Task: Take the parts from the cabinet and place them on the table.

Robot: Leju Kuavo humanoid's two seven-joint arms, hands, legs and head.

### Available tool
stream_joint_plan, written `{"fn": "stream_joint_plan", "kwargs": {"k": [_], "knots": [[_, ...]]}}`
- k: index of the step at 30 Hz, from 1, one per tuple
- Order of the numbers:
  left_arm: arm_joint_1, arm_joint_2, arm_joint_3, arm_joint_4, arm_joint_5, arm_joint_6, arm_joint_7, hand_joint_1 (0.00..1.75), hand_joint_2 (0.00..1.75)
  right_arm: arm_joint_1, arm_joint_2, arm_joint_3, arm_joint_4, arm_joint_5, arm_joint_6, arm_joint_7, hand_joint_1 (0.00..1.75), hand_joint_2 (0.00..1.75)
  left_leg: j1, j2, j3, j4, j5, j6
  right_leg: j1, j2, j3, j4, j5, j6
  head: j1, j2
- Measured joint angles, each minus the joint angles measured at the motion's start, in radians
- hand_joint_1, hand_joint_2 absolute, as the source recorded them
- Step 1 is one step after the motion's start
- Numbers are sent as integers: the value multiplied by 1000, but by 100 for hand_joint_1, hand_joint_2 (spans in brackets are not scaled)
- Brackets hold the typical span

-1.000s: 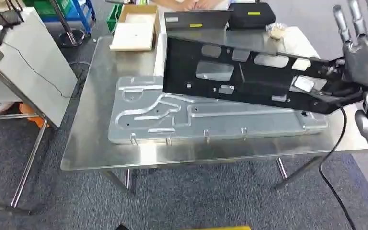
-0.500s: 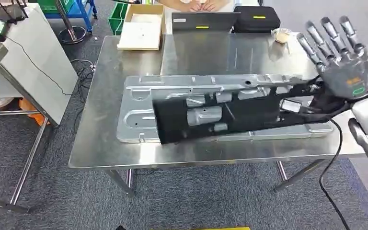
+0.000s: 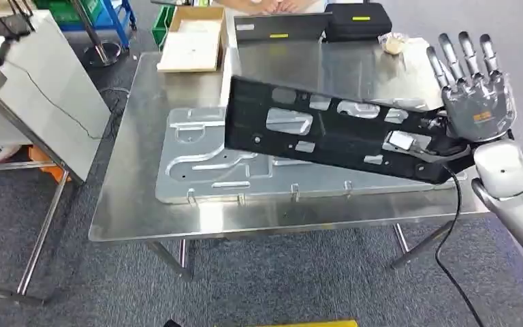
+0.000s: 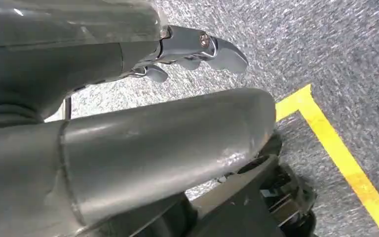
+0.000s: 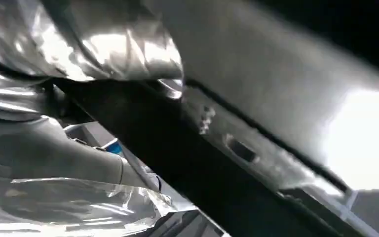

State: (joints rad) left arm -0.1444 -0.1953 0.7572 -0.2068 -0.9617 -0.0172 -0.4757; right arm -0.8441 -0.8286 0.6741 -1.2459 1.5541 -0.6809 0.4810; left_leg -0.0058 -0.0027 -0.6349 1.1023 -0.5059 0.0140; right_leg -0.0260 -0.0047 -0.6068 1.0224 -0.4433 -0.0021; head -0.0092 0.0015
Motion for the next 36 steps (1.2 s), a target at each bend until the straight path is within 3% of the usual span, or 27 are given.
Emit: {"fn": "stream_joint_plan", "kwargs": {"k": [2, 3, 4, 5, 7, 8, 9, 11, 13, 14, 16, 18, 19, 20, 21, 22, 23, 24, 25, 27, 28, 30, 31, 33, 34, 35, 36], "knots": [[1, 0, 0, 0, 0, 0, 0, 0, 0, -8, 0, 25, 8, 0, 0, 1, 0, 0, 6, 0, -79, 170, -73, -8, 3, 0, -1, 0, -1, -3, 0, 0], [3, 0, 0, 0, 0, 0, 0, 0, 0, -8, 0, 34, 11, 0, 0, 1, 0, 0, 7, 0, -103, 218, -81, -9, 4, 0, -1, 1, -1, -3, 0, 0], [3, 0, 0, 0, 0, 0, 0, 0, 0, -9, 0, 44, 16, 0, 0, 5, 0, 0, 7, 0, -107, 220, -69, -8, 5, 1, -1, 2, -1, -4, 0, 0], [3, 0, 0, 0, 0, 0, 1, 0, 0, -13, 0, 59, 25, 0, 0, 14, 0, 0, 7, 0, -90, 180, -39, -5, 5, 2, -1, 2, -2, -4, 0, 0], [2, 0, 0, 0, 0, 0, 2, 0, 0, -23, 3, 85, 51, 0, 0, 23, 0, 0, 5, -1, -7, 4, 53, 10, 7, 4, 2, 3, -2, -3, 0, 0], [1, 1, 0, 0, 0, 0, 2, 0, 0, -24, 4, 95, 62, 0, 0, 31, 0, 0, 0, -3, 24, -68, 70, 21, 6, 3, 2, 2, -3, -1, 1, 0], [0, 2, 0, 0, 0, 0, 2, 0, 0, -28, 7, 109, 75, 0, 0, 44, 0, 0, -1, -1, 37, -88, 61, 22, 13, 4, -2, 4, -3, 5, 0, 0], [0, 2, 0, 0, -1, 0, 2, 0, 0, -27, 17, 140, 101, 0, 0, 66, 0, 0, -5, -2, 34, -88, 64, 23, 8, 5, -2, -2, 1, 16, 1, 0], [-1, 2, 0, 0, -2, 1, 6, 0, 0, -27, 23, 167, 121, 0, 0, 67, 0, 0, 3, 0, 43, -109, 77, 37, 12, 5, 3, -11, 3, 31, 0, 0], [-1, 2, 0, 0, -2, 2, 8, 0, 0, -27, 26, 179, 135, 0, 0, 60, 0, 0, 5, -1, 48, -121, 85, 42, 5, 4, -2, 6, -12, 32, 1, 0], [-2, 1, 0, 0, -2, 5, 15, 0, 0, -27, 29, 182, 162, 0, 0, 9, 0, 0, 5, -1, 47, -123, 87, 48, 4, 5, -60, 130, -86, 35, 1, 0], [1, 1, 0, 0, 1, 2, 13, 0, 0, -28, 29, 183, 213, -21, 0, -39, 0, 0, 5, 0, 47, -119, 85, 51, 2, 5, -128, 264, -136, 43, 1, 0], [1, 1, 0, 0, 1, -2, 11, 0, 0, -21, 8, 169, 211, -67, 0, -86, 0, 0, 6, -5, 45, -113, 83, 52, -2, 3, -141, 288, -133, 46, 1, 0], [3, 1, 0, 0, 1, -3, 11, 0, 0, -28, -11, 134, 172, -138, -1, -181, 0, 0, 7, -15, 41, -104, 79, 50, -7, 3, -131, 264, -108, 49, 2, 0], [9, 1, 0, 0, 0, -3, 13, 0, 0, -61, -21, 70, 145, -178, -2, -308, 0, 0, 7, -16, 40, -95, 71, 43, -8, 3, -105, 206, -69, 51, 2, 0], [12, 2, 0, 0, -2, -2, 17, 0, 0, -104, -9, -21, 139, -182, -2, -497, 0, 0, 7, -15, 37, -82, 62, 35, -9, 1, -64, 120, -20, 54, 1, 0], [11, 3, 0, 0, -2, 0, 18, 0, 0, -117, 16, -152, 140, -134, -2, -660, 0, 0, 5, -9, 34, -70, 52, 29, -12, -2, -28, 40, 2, 57, 2, 0], [5, 3, 0, 0, -2, 1, 18, 0, 0, -105, 45, -259, 139, -80, -1, -758, 0, 0, 2, -9, 29, -63, 49, 24, -3, -1, -18, 33, -15, 52, 2, 0], [3, 3, 0, 0, -2, 1, 18, 0, 0, -94, 72, -353, 125, -33, -1, -818, 0, 0, 4, -11, 30, -65, 48, 21, -1, 2, -17, 30, -12, 36, 0, 0], [1, -1, 0, 0, -2, 2, 18, 0, 0, -34, 112, -452, 122, -1, -1, -776, 0, 0, 11, -14, 34, -70, 51, 12, 11, -2, -12, 25, -12, 25, 1, 0], [1, -2, 0, 0, -2, 3, 18, 0, 0, -6, 118, -460, 127, -1, -1, -683, 0, 0, 10, -17, 31, -67, 48, 6, 6, -4, -12, 21, -8, 16, 1, 0], [1, -3, 0, 0, -3, 4, 17, 0, 0, 15, 129, -397, 138, 0, -1, -395, 0, 0, 10, -11, 10, -21, 11, -7, 0, -7, -15, 19, -4, 2, 0, 0], [-1, -3, 0, 0, -3, 5, 16, 0, 0, 24, 136, -347, 143, -1, -1, -214, 0, 0, 13, -8, -21, 48, -28, -11, 0, -3, -16, 19, -4, -1, 0, 0], [-4, -3, 0, 0, -3, 5, 16, 0, 0, 64, 157, -317, 145, -32, -1, -1, 0, 0, 14, -4, -94, 199, -89, -14, 3, -1, -15, 19, -5, -2, 0, 0], [-4, -3, 0, 0, -3, 5, 17, 0, 0, 89, 172, -335, 143, -67, -1, 34, 0, 0, 14, -4, -116, 238, -93, -14, 5, -1, -15, 19, -6, -3, 0, 0], [-2, -3, 0, 0, -3, 4, 18, 0, 0, 109, 196, -383, 133, -99, -1, -7, 0, 0, 13, -4, -113, 225, -72, -10, 7, -1, -14, 20, -6, -3, 0, 0], [0, -3, 0, 0, -3, 3, 18, 0, 0, 115, 211, -436, 124, -116, -1, -84, 0, 0, 10, -5, -88, 166, -32, -3, 9, 1, -14, 20, -7, -4, 0, 0]]}}
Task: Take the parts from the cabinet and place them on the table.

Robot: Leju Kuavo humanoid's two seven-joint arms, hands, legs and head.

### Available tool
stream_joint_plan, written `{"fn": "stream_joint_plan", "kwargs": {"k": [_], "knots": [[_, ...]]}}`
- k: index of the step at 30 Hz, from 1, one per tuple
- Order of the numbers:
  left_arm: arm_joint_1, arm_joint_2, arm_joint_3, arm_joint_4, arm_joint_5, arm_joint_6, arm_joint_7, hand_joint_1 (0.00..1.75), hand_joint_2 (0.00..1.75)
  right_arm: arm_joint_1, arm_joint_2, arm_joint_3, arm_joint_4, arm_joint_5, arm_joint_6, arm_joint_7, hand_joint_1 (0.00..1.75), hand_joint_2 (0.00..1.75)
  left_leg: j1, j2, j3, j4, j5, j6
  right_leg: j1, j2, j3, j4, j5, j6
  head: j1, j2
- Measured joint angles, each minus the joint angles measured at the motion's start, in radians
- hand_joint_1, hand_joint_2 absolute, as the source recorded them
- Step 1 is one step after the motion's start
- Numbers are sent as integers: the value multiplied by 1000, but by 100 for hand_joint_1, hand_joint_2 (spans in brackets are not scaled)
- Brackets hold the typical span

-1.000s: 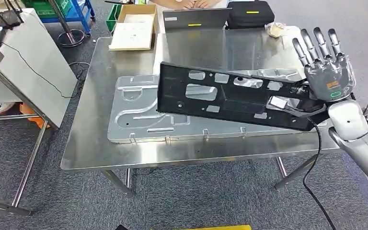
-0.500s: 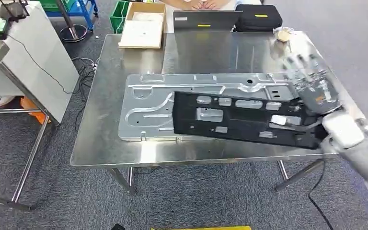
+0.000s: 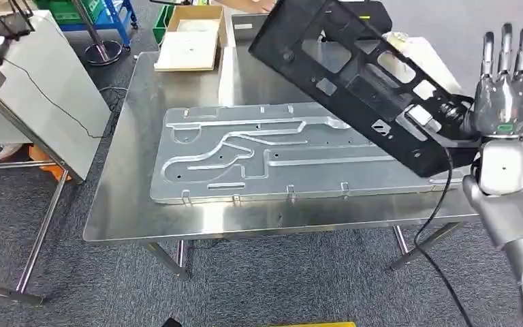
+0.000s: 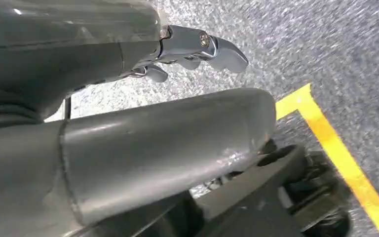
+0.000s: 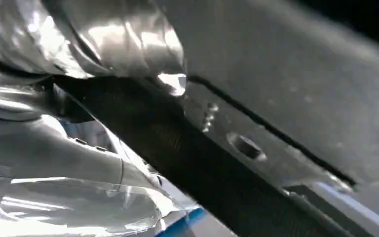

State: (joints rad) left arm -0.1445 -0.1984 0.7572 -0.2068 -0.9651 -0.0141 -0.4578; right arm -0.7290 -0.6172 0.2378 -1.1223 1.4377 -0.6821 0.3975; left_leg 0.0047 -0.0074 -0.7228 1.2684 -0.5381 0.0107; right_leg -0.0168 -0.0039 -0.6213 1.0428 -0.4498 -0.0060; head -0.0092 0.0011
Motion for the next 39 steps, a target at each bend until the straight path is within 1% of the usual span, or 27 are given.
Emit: {"fn": "stream_joint_plan", "kwargs": {"k": [1, 2, 3, 4, 5, 6, 7, 8, 9, 11, 13, 14, 16, 17, 22, 23, 24, 25, 26, 29, 30, 31, 32, 34, 35, 36, 39], "knots": [[0, 0, 0, 0, 0, 0, 0, 0, 0, -6, 9, -56, -5, -17, 0, -111, 0, 0, -5, 0, 40, -85, 44, 10, 3, 1, 2, 0, -1, 0, 0, 0], [-1, 0, 0, 0, 0, 0, 0, 0, 0, -20, 12, -126, -5, -45, 0, -297, 0, 0, -9, -2, 84, -175, 86, 26, 4, 1, 4, -1, -2, 1, 0, 0], [-1, 2, 0, 0, 1, 0, -1, 0, 0, -44, 13, -170, -1, -66, 0, -436, 0, 0, -13, 0, 111, -227, 79, 45, 4, 0, 5, -3, -3, 3, 1, 0], [0, 2, 0, 0, 2, -1, -2, 0, 0, -62, 13, -213, 5, -78, 0, -561, 0, 0, -15, 4, 116, -238, 88, 44, 6, 1, 4, -3, -2, 8, 0, 0], [1, 2, 0, 0, 2, -2, -2, 0, 0, -73, 13, -239, 10, -83, 0, -639, 0, 0, -18, 4, 115, -237, 88, 43, 2, 0, 5, -6, 1, 16, 0, 0], [2, 2, 0, 0, 2, -2, -3, 0, 0, -73, 14, -263, 15, -82, 0, -655, 0, 0, -19, 3, 115, -238, 88, 44, 1, -1, 6, -10, 2, 22, 0, 0], [2, 1, 0, 0, 2, -3, -3, 0, 0, -74, 14, -283, 18, -79, 0, -645, 0, 0, -18, 4, 117, -248, 94, 49, 2, -2, 9, -15, 5, 28, 0, 0], [3, -1, 0, 0, 2, -3, -3, 0, 0, -75, 13, -303, 20, -75, 0, -629, 0, 0, -3, 7, 129, -272, 109, 50, 0, -3, 10, -11, -3, 33, 0, 0], [3, -2, 0, 0, 2, -3, -4, 0, 0, -82, 14, -325, 23, -68, 0, -614, 0, 0, -7, 6, 132, -282, 113, 56, 3, 0, -2, 14, -25, 34, 1, 0], [1, -2, 0, 0, 2, -3, -6, 0, 0, -78, 17, -348, 26, -57, 0, -590, 0, 0, -9, 6, 132, -281, 116, 59, 0, 3, -66, 153, -98, 39, 2, 0], [2, -4, 0, 0, 2, -3, -6, 0, 0, -61, 21, -354, 30, -47, 0, -585, 0, 0, -11, 7, 131, -279, 114, 60, -4, 3, -125, 267, -128, 46, 1, 0], [2, -5, 0, 0, 2, -3, -6, 0, 0, -52, 24, -356, 33, -44, 0, -586, 0, 0, -11, 7, 131, -276, 113, 58, -6, 3, -126, 262, -112, 48, 1, 0], [2, -6, 0, 0, 2, -4, -6, 0, 0, -44, 25, -364, 39, -66, 1, -591, 0, 0, -11, 6, 129, -266, 106, 55, -11, 1, -62, 127, -28, 51, 1, 0], [2, -6, 0, 0, 2, -4, -6, 0, 0, -45, 26, -366, 42, -80, 2, -594, 0, 0, -10, 6, 129, -263, 104, 54, -12, 1, -47, 98, -14, 51, 1, 0], [2, -6, 0, 0, 2, -4, -6, 0, 0, -47, 27, -367, 47, -97, 6, -597, 0, 0, -10, 6, 129, -262, 103, 52, -13, 1, -35, 76, -4, 52, 1, 0], [3, -7, 0, 0, 5, -5, -8, 0, 0, -65, 34, -371, 84, -223, 52, -611, 0, 0, -12, 5, 123, -250, 96, 45, -13, -4, 3, -4, -2, 48, 1, 0], [1, -8, 0, 0, 5, -5, -10, 0, 0, -78, 42, -372, 103, -318, 90, -612, 0, 0, -18, 4, 117, -243, 93, 41, -3, -2, 1, -4, 4, 44, 2, 0], [5, -6, 6, 0, 17, -9, -22, 0, 0, -165, 49, -387, 152, -692, 333, -563, 0, 0, -24, 5, 114, -244, 93, 27, -13, 5, -9, -2, 7, 24, 1, 0], [8, -2, 9, 0, 23, -9, -26, 0, 0, -219, 43, -393, 168, -763, 388, -539, 0, 0, -23, 4, 101, -211, 66, 14, -20, 4, -5, -8, 11, 18, 0, 0], [14, 0, 22, 0, 26, -10, -27, 0, 0, -312, 17, -395, 195, -810, 440, -517, 0, 0, -10, 4, 8, -3, -45, 0, -20, 4, -7, -7, 11, 9, 0, 0], [18, 1, 23, 0, 26, -10, -27, 0, 0, -336, 4, -396, 198, -824, 458, -511, 0, 0, -7, 5, -18, 55, -63, -2, -19, 4, -7, -7, 11, 9, 0, 0], [22, 1, 24, 0, 26, -10, -28, 0, 0, -358, -13, -395, 202, -841, 485, -501, 0, 0, -5, 5, -26, 70, -54, -3, -19, 4, -6, -6, 10, 9, 0, 0], [25, 2, 25, 0, 27, -10, -29, 0, 0, -377, -29, -396, 206, -857, 505, -497, 0, 0, -3, 5, -9, 30, -21, -1, -18, 4, -5, -6, 9, 10, 0, 0], [29, 3, 28, 0, 29, -12, -33, 0, 0, -399, -55, -397, 209, -889, 525, -492, 0, 0, -4, 3, 75, -142, 68, 11, -16, 4, 0, -6, 6, 14, 0, 0], [30, 5, 29, 0, 29, -13, -34, 0, 0, -403, -60, -400, 209, -904, 524, -494, 0, 0, -7, 0, 113, -223, 91, 22, -16, 4, 2, -7, 5, 16, 0, 0], [29, 8, 30, 0, 30, -15, -35, 0, 0, -406, -64, -404, 209, -914, 522, -496, 0, 0, -9, 1, 127, -241, 78, 24, -10, 6, 0, -6, 4, 21, 0, 0], [29, 8, 31, 0, 32, -17, -36, 0, 0, -404, -71, -413, 209, -924, 521, -500, 0, 0, -15, 2, 126, -244, 83, 31, -16, 10, 2, -17, 14, 42, 0, 0]]}}
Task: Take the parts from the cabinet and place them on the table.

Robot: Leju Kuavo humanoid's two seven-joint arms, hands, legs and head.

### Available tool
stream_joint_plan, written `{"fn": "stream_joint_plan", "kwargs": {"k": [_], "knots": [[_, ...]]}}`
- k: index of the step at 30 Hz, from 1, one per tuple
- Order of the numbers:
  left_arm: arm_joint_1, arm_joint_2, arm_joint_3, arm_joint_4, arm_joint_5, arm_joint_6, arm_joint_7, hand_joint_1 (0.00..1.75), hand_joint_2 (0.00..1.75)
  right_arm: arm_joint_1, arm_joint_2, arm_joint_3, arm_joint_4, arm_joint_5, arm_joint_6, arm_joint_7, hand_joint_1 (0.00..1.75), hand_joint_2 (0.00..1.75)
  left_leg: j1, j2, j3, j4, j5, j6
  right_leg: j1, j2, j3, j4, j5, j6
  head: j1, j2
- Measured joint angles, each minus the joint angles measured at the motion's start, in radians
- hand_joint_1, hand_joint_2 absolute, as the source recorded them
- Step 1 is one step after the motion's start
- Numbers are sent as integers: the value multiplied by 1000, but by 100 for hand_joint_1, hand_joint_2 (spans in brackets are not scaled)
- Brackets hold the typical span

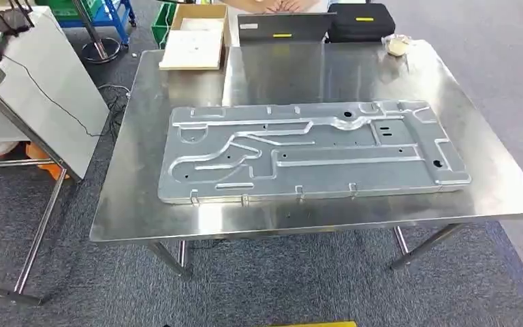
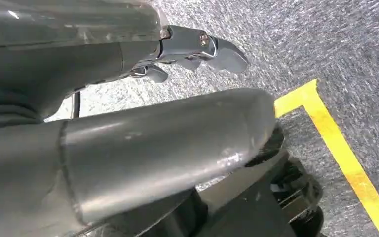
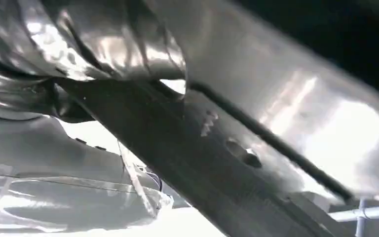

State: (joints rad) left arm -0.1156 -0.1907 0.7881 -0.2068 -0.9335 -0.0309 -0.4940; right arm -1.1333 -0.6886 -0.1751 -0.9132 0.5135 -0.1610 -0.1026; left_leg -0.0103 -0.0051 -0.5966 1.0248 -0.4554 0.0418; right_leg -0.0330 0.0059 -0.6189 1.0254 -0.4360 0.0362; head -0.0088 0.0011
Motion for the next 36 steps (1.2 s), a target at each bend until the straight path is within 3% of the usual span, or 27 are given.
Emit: {"fn": "stream_joint_plan", "kwargs": {"k": [1, 2, 3, 5, 6, 7, 9, 10, 11, 12, 13, 15, 17, 18, 20, 21, 22, 23, 24, 25, 26, 27, 30, 32, 33, 34, 36], "knots": [[-1, 0, 0, 0, 0, 0, 0, 0, 0, 0, -4, -3, 0, 0, -1, -2, 0, 0, 2, 3, 8, -19, 10, 10, 0, 2, 5, -8, 2, 10, 0, 0], [-1, 0, 0, 0, 0, -1, 0, 0, 0, 4, -9, -4, 1, -2, -1, -2, 0, 0, 7, 5, 16, -33, 20, 15, -5, -2, 3, 5, -10, 10, 1, 0], [-3, 0, 0, 0, 0, -1, -2, 0, 0, 1, -14, -6, 1, -6, -1, -2, 0, 0, 7, 6, 17, -41, 25, 24, -3, -2, -19, 51, -46, 9, 1, 0], [-4, 0, 1, 0, 0, -2, -3, 0, 0, 2, -15, -7, 1, -16, -1, -2, 0, 0, 6, 6, 16, -40, 25, 26, -1, -1, -86, 199, -118, 13, 1, 0], [-4, 0, 1, 0, 0, -2, -4, 0, 0, 5, -15, -7, 2, -23, 1, 0, 0, 0, 4, 6, 15, -38, 24, 27, -1, -2, -117, 261, -139, 15, 1, 0], [-3, 0, 1, 0, 0, -2, -4, 0, 0, 9, -15, -8, 3, -27, 2, 1, 0, 0, 4, 6, 14, -35, 23, 27, -1, -2, -131, 286, -135, 17, 0, 0], [-3, 0, 2, 0, 1, -2, -5, 0, 0, 11, -15, -10, 5, -38, 5, 4, 0, 0, 4, 6, 14, -28, 18, 25, -2, -4, -86, 192, -67, 18, 1, 0], [-3, 0, 2, 0, 2, -2, -5, 0, 0, 10, -15, -12, 5, -40, 5, 3, 0, 0, 4, 5, 14, -21, 13, 21, -3, -6, -37, 99, -21, 18, 0, 0], [-4, 0, 3, 0, 2, -2, -5, 0, 0, 8, -15, -14, 5, -42, 5, 3, 0, 0, 4, 5, 13, -12, 7, 16, -4, -10, 3, 17, 0, 17, 1, 0], [-4, 0, 5, 0, 3, -2, -5, 0, 0, 7, -15, -15, 6, -44, 5, 3, 0, 0, -3, 3, 6, -6, 3, 10, 6, -10, 8, 12, -16, 12, 1, 0], [-4, 0, 7, 0, 3, -2, -5, 0, 0, 8, -15, -16, 5, -44, 6, 1, 0, 0, -3, 2, 4, -2, 1, 6, 7, -6, 4, 11, -12, 1, 0, 0], [-5, 0, 10, 0, 3, -2, -6, 0, 0, 7, -14, -20, 7, -87, 34, 25, 0, 0, -3, 3, 5, -4, 2, 1, 9, -4, 1, 13, -12, -7, 0, 0], [-6, 1, 13, 0, 1, -2, -6, 0, 0, -10, -15, -29, 16, -64, 1, 80, 0, 0, -3, 3, -2, 10, -12, -11, -3, -7, 3, 7, -8, -17, 0, 0], [-6, 1, 14, 0, -1, -1, -5, 0, 0, -20, -19, -29, 27, -31, -43, 74, 0, 0, -2, 3, -18, 48, -41, -19, -4, -7, 2, 7, -9, -23, 0, 0], [-5, 1, 14, 0, -8, 1, -2, 0, 0, -7, -38, -29, 25, 37, -199, -4, 0, 0, 5, 3, -90, 207, -122, -25, -3, -11, 2, 7, -10, -27, 0, 0], [-3, 1, 14, 0, -9, 1, -1, 0, 0, -2, -50, -29, 26, 72, -233, 10, 0, 0, 8, 4, -127, 283, -149, -27, -1, -15, 3, 8, -11, -28, 0, 0], [0, 1, 15, 0, -8, 1, -1, 0, 0, -15, -56, -27, 37, 126, -209, 58, 0, 0, 9, 4, -146, 321, -151, -28, 0, -15, 2, 9, -13, -30, 0, 0], [2, 1, 16, 0, -7, 0, -1, 0, 0, -50, -56, -19, 63, 175, -153, 133, 0, 0, 9, 4, -143, 309, -132, -26, 0, -11, 2, 11, -13, -30, 0, 0], [1, 1, 16, 0, -7, 0, -2, 0, 0, -82, -61, -8, 96, 215, -107, 209, 0, 0, 10, 4, -116, 251, -93, -23, 0, -5, 4, 11, -14, -30, 0, 0], [-2, 1, 17, 0, -7, 0, -2, 0, 0, -100, -66, -2, 119, 234, -111, 252, 0, 0, 10, 4, -75, 164, -50, -17, 2, -5, 7, 11, -15, -28, 0, 0], [-4, 1, 17, 0, -7, 0, -2, 0, 0, -110, -78, -1, 140, 247, -124, 242, 0, 0, 8, 2, -23, 59, -6, -8, 2, -4, 9, 11, -17, -26, 0, 0], [-4, 1, 17, 0, -7, 0, -2, 0, 0, -119, -82, 3, 157, 253, -129, 227, 0, 0, 1, 0, 0, 8, -11, -1, 3, -4, 9, 11, -17, -23, 0, 0], [-4, 1, 17, 0, -9, 0, -2, 0, 0, -139, -86, 7, 194, 233, -135, 194, 0, 0, -2, 3, 2, 2, -4, 4, 3, 0, 8, 3, -11, -3, 0, 0], [-7, 1, 18, 0, -10, 1, -3, 0, 0, -124, -88, 7, 195, 198, -168, 135, 0, 0, 1, 5, 15, -28, 13, 19, 3, 0, 17, -16, -5, 13, 0, 0], [-8, 0, 18, 0, -10, 1, -3, 0, 0, -117, -88, 6, 193, 183, -194, 107, 0, 0, 4, 7, 23, -44, 23, 24, -1, -2, 11, 4, -24, 12, 1, 0], [-10, 0, 18, 0, -11, 2, -3, 0, 0, -113, -87, 5, 186, 168, -215, 86, 0, 0, 4, 7, 24, -49, 27, 30, -1, -3, -14, 60, -62, 12, 1, 0], [-11, 0, 18, 0, -16, 2, -2, 0, 0, -83, -87, 1, 152, 143, -248, 57, 0, 0, 4, 6, 24, -48, 26, 31, 2, -2, -85, 215, -131, 18, 1, 0]]}}
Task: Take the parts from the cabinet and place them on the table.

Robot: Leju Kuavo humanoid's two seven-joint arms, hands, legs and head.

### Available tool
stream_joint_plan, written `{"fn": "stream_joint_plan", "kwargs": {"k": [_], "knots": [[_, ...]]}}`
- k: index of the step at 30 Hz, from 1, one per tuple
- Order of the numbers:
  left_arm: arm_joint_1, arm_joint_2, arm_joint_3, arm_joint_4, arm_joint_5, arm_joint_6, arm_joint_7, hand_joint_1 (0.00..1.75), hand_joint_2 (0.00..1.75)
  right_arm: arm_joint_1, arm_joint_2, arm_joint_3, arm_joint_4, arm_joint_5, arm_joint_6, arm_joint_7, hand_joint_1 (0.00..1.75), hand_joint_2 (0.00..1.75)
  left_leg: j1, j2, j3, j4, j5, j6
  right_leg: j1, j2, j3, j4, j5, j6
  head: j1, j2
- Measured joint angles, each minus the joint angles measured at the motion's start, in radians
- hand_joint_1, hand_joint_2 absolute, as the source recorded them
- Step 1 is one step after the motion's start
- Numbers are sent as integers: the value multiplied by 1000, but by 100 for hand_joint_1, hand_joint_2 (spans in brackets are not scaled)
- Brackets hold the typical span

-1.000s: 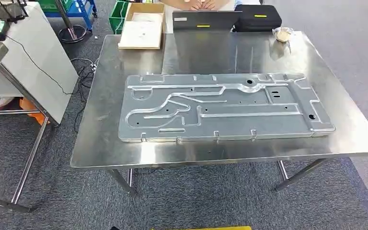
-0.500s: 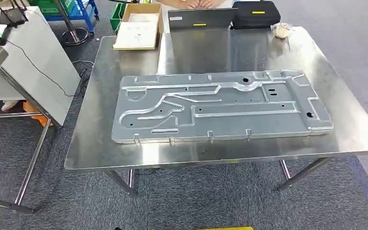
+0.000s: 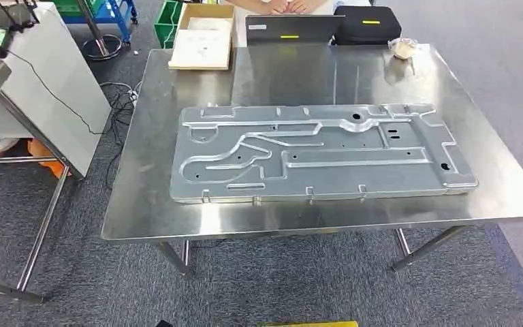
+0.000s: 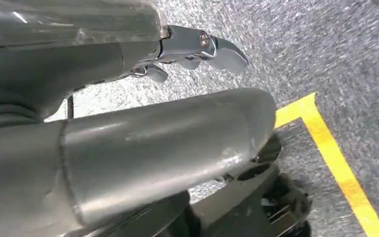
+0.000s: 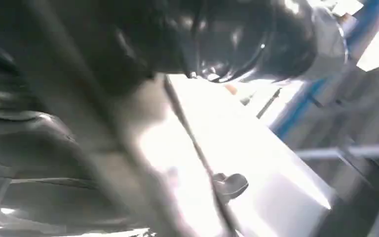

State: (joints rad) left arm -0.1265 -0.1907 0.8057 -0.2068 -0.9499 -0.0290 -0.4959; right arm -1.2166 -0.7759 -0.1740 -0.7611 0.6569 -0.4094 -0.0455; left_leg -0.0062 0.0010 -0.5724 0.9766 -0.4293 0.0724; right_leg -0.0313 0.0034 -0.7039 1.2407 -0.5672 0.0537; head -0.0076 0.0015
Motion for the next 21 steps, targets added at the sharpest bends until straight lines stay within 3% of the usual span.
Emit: {"fn": "stream_joint_plan", "kwargs": {"k": [1, 2, 3, 5, 6, 7, 9, 10, 11, 12, 13, 15, 16, 17, 18, 20, 21], "knots": [[1, 0, 0, 0, -1, 1, 1, 0, 0, 30, 0, -4, -23, -13, -21, -22, 0, 0, 0, -1, 0, 2, -2, 1, 0, 0, -33, 61, -15, 2, 0, 0], [1, 0, 0, 0, -2, 2, 3, 0, 0, 59, 0, -8, -45, -26, -39, -44, 0, 0, 0, -1, 0, 4, -3, 0, -1, -1, -42, 68, -2, 4, 0, 0], [1, -1, 0, 0, -5, 3, 3, 0, 0, 91, 1, -13, -77, -43, -61, -74, 0, 0, 0, -3, 0, 8, -6, -2, -2, -2, -27, 31, 31, 4, 0, 0], [1, -5, 0, 0, -11, 3, 3, 0, 0, 165, 2, -34, -178, -68, -116, -155, 0, 0, 0, -6, 1, 22, -18, -9, -4, -5, 59, -146, 126, 2, 0, 0], [1, -5, 0, 0, -13, 3, 3, 0, 0, 197, 7, -43, -229, -71, -143, -194, 0, 0, 0, -7, -1, 31, -26, -15, -4, -7, 89, -211, 128, -2, 0, 0], [-2, -5, 0, 0, -15, 3, 4, 0, 0, 231, 14, -47, -271, -69, -164, -223, 0, 0, -7, -7, -6, 40, -31, -22, 8, -6, 90, -214, 127, -9, 0, 0], [-3, -5, 0, 0, -19, 2, 5, 0, 0, 304, 25, -58, -377, -53, -193, -264, 0, 0, -7, -6, -4, 36, -33, -27, 9, -1, 89, -210, 124, -22, 0, 0], [-3, -7, 0, 0, -20, 2, 5, 0, 0, 329, 34, -59, -413, -50, -199, -269, 0, 0, -7, -6, -1, 36, -34, -29, 9, 0, 87, -208, 123, -27, -1, 0], [-5, -7, 0, 0, -21, 2, 6, 0, 0, 347, 39, -62, -448, -49, -202, -271, 0, 0, -9, -5, -2, 40, -38, -34, -4, 1, 88, -212, 125, -34, 0, 0], [-5, -7, 0, 0, -21, 2, 6, 0, 0, 359, 40, -65, -477, -49, -202, -271, 0, 0, -8, -6, -8, 57, -55, -43, -4, -3, 90, -213, 125, -39, -1, 0], [-6, -7, 0, 0, -21, 2, 6, 0, 0, 367, 43, -68, -499, -48, -203, -272, 0, 0, -6, -6, -32, 109, -92, -49, -4, -4, 90, -213, 125, -45, -1, 0], [-5, -7, 0, 0, -23, 2, 6, 0, 0, 383, 48, -72, -534, -51, -205, -282, 0, 0, 0, -5, -106, 272, -171, -55, -2, -7, 89, -212, 124, -48, -1, 0], [-4, -7, 0, 0, -24, 0, 8, 0, 0, 395, 53, -77, -554, -48, -219, -309, 0, 0, 2, -5, -140, 345, -195, -57, -1, -7, 89, -212, 124, -48, -1, 0], [-3, -7, 0, 0, -26, -1, 8, 0, 0, 416, 58, -82, -581, -36, -242, -344, 0, 0, 2, -5, -153, 369, -190, -57, 0, -7, 90, -212, 124, -48, -1, 0], [-3, -7, -1, 0, -30, -4, 10, 0, 0, 441, 68, -87, -634, -14, -265, -400, 0, 0, 2, -5, -141, 338, -163, -54, 1, -6, 91, -212, 123, -49, -1, 0], [-5, -7, -2, 0, -33, -6, 12, 0, 0, 485, 90, -100, -731, 15, -269, -446, 0, 0, -1, -6, -58, 167, -71, -38, 7, -2, 95, -212, 122, -49, -1, 0], [-7, -7, -2, 0, -34, -7, 13, 0, 0, 506, 104, -111, -779, 23, -270, -446, 0, 0, -5, -7, -12, 72, -32, -23, 6, -2, 96, -212, 122, -50, 0, 0]]}}
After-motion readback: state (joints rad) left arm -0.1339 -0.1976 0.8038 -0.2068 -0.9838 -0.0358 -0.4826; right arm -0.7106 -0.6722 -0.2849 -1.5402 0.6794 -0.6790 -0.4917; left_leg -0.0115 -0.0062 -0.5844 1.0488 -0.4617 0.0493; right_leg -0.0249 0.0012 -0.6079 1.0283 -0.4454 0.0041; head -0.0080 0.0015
